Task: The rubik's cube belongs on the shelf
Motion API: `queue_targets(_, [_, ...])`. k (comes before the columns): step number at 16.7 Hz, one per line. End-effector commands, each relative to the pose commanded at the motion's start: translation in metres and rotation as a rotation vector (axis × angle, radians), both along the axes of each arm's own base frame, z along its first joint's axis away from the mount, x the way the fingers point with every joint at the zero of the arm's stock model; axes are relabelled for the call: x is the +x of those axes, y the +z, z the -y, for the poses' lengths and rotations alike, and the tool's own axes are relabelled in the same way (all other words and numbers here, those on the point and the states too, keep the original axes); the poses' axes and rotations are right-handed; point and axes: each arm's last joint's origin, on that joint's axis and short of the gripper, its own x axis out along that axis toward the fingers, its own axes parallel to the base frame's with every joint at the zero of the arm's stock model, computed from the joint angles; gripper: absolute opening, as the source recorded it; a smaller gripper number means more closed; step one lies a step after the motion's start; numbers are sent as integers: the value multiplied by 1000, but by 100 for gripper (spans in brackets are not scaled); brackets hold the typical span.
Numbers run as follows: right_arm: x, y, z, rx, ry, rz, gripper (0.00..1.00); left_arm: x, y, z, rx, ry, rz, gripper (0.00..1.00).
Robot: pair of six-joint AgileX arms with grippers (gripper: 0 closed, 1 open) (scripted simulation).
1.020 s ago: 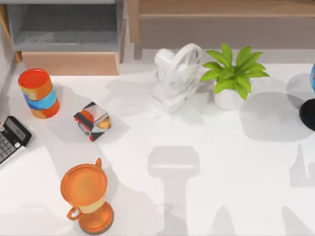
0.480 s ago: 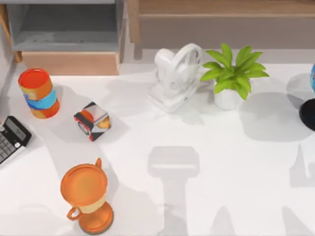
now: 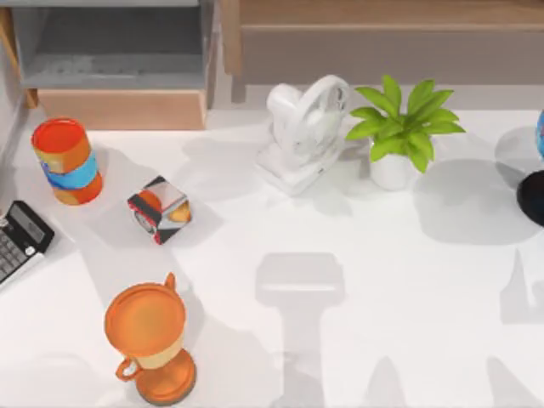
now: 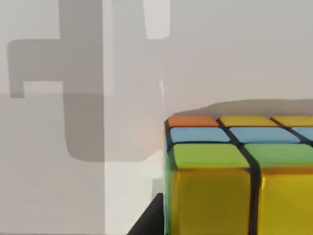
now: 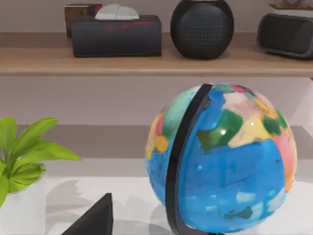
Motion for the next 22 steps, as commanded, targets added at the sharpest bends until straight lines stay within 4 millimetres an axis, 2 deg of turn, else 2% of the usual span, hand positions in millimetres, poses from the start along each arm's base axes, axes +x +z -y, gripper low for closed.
queue_targets(6, [0,0,0,0,0,0,100,-4,6,-1,10,12,-10,0])
queue_targets(13, [0,0,0,0,0,0,100,-16,57,-1,42,87,39,0])
queue_targets(15, [0,0,0,0,0,0,100,-15,63,-2,40,83,46,0])
queue_targets(17, [0,0,0,0,0,0,100,-12,59,-1,27,60,36,0])
queue_targets(22, [0,0,0,0,0,0,100,-1,30,-1,1,2,0,0])
